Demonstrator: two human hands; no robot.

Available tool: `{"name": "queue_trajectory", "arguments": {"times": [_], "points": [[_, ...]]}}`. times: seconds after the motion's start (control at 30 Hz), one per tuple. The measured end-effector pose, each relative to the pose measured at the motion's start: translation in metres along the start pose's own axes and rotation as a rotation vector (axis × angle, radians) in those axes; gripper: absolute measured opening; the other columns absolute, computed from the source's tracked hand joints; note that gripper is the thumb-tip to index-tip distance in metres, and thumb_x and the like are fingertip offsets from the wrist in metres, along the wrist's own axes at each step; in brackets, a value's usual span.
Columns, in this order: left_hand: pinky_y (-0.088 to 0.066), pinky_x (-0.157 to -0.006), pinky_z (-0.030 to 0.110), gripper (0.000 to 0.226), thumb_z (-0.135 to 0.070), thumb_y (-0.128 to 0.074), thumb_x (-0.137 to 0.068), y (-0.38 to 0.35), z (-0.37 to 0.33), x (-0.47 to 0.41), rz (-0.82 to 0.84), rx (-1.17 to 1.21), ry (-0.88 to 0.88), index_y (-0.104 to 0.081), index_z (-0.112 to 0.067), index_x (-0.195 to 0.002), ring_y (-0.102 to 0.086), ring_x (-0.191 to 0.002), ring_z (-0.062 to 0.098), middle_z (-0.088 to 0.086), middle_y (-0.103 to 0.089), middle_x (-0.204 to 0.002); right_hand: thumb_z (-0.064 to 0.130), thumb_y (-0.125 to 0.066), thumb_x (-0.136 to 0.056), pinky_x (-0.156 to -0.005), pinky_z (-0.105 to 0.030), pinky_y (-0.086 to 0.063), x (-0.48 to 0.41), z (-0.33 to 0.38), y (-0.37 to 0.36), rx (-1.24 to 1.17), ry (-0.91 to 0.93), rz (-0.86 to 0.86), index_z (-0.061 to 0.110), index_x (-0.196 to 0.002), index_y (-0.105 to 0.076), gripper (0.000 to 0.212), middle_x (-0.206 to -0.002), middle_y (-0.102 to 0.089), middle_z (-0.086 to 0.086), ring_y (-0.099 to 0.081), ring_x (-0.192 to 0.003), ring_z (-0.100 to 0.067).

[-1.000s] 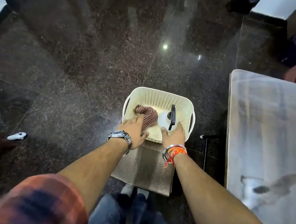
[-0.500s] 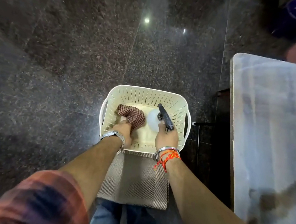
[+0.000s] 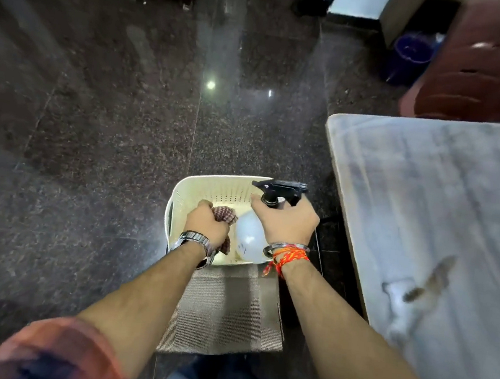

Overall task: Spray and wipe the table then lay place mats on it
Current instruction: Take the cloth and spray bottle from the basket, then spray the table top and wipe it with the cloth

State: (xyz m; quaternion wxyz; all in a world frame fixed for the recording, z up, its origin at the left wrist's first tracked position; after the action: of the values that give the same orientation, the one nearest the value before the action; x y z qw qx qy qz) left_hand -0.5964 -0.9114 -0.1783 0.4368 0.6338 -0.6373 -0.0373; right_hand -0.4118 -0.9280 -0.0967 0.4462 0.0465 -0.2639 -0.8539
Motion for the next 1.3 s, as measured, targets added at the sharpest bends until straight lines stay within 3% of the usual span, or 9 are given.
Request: {"name": "queue_trajectory", "arguments": {"times": [0.13,0.3,0.47,0.57,0.77,0.87,1.03,1.2,1.3], "points": [[-0.047,-0.080,0.031,0.043,-0.020,-0.070,-0.082,0.005,-0.041,0.030,-0.033,-0.016,-0.118,-0.051,-0.006,-0.118,-0.062,-0.101,0.034,0.015,-0.067,-0.105,0.022,-0.081,-0.058,-0.069,-0.030,-0.052,0.019,0.023,0.046,-0.076,0.127,-0.032,0.020,-0.093,-0.038,0.055,-0.085,-0.061,0.000,-0.062,-0.077,-0.019],[-0.046,-0.071,0.028,0.035,-0.026,-0.073,-0.076,-0.002,-0.084,0.078,-0.023,0.014,-0.164,-0.057,-0.007,-0.101,-0.064,-0.093,0.032,0.011,-0.069,-0.094,0.017,-0.066,-0.071,-0.084,-0.043,-0.047,0.047,0.013,0.105,0.005,0.158,0.054,0.026,-0.096,-0.024,0.050,-0.106,-0.047,-0.013,-0.051,-0.098,-0.031],[-0.041,-0.058,0.025,0.033,-0.044,-0.081,-0.062,-0.022,-0.134,0.134,-0.041,-0.008,-0.275,-0.066,-0.014,-0.066,-0.063,-0.068,0.023,-0.001,-0.065,-0.062,0.032,-0.065,-0.070,-0.092,-0.050,-0.051,0.058,-0.011,0.179,-0.322,0.063,-0.040,0.025,-0.107,-0.060,0.039,-0.096,-0.064,0.006,-0.064,-0.090,-0.022],[-0.041,-0.064,0.024,0.026,-0.042,-0.078,-0.068,-0.047,-0.162,0.164,-0.034,-0.008,-0.369,-0.065,-0.020,-0.069,-0.061,-0.072,0.020,-0.002,-0.066,-0.069,0.027,-0.062,-0.072,-0.091,-0.049,-0.054,0.057,-0.033,0.219,-0.429,-0.001,-0.098,0.030,-0.087,-0.071,0.017,-0.083,-0.072,0.008,-0.067,-0.084,-0.015],[-0.040,-0.066,0.022,0.025,-0.041,-0.076,-0.072,-0.114,-0.191,0.224,-0.059,0.038,-0.377,-0.063,-0.020,-0.066,-0.058,-0.070,0.018,-0.004,-0.061,-0.065,0.012,-0.055,-0.064,-0.073,-0.048,-0.057,0.044,-0.095,0.311,-0.410,-0.076,-0.090,0.017,-0.079,-0.069,0.021,-0.069,-0.066,0.005,-0.062,-0.064,-0.011],[-0.040,-0.067,0.022,0.025,-0.040,-0.077,-0.073,-0.151,-0.196,0.253,-0.083,0.081,-0.323,-0.068,-0.016,-0.072,-0.059,-0.071,0.021,0.000,-0.064,-0.067,0.018,-0.057,-0.066,-0.073,-0.048,-0.057,0.026,-0.135,0.363,-0.290,-0.142,-0.072,0.021,-0.078,-0.069,0.017,-0.067,-0.066,0.003,-0.064,-0.067,-0.020],[-0.045,-0.074,0.024,0.016,-0.029,-0.071,-0.076,-0.204,-0.205,0.288,-0.151,0.075,-0.283,-0.072,-0.017,-0.086,-0.065,-0.084,0.025,0.007,-0.071,-0.081,0.012,-0.061,-0.081,-0.067,-0.030,-0.043,-0.015,-0.154,0.431,-0.049,-0.127,-0.020,0.016,-0.080,-0.063,0.004,-0.077,-0.063,-0.006,-0.056,-0.073,-0.028],[-0.042,-0.073,0.022,0.013,-0.025,-0.069,-0.080,-0.222,-0.223,0.297,-0.195,0.062,-0.316,-0.069,-0.016,-0.089,-0.064,-0.084,0.023,0.001,-0.066,-0.078,0.016,-0.057,-0.079,-0.070,-0.048,-0.061,-0.056,-0.159,0.455,-0.051,-0.146,0.004,0.014,-0.083,-0.062,0.007,-0.079,-0.063,-0.011,-0.067,-0.075,-0.036],[-0.042,-0.071,0.023,0.008,-0.028,-0.068,-0.080,-0.230,-0.237,0.286,-0.203,0.018,-0.317,-0.064,-0.022,-0.082,-0.063,-0.082,0.021,-0.003,-0.063,-0.072,0.018,-0.055,-0.082,-0.063,-0.046,-0.062,-0.076,-0.158,0.459,-0.043,-0.146,0.020,0.009,-0.083,-0.060,0.010,-0.077,-0.060,-0.011,-0.064,-0.065,-0.031]]}}
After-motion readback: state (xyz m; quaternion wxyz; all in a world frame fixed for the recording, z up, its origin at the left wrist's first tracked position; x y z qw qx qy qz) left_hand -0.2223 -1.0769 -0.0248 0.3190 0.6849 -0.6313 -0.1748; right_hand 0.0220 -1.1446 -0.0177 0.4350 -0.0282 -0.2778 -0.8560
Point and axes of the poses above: each hand's wrist, its own x-axis away from the middle knuckle, its own y-axis out of the back of the hand, z = x × y, the point moved 6 cm from there along -x, towards the middle knuckle
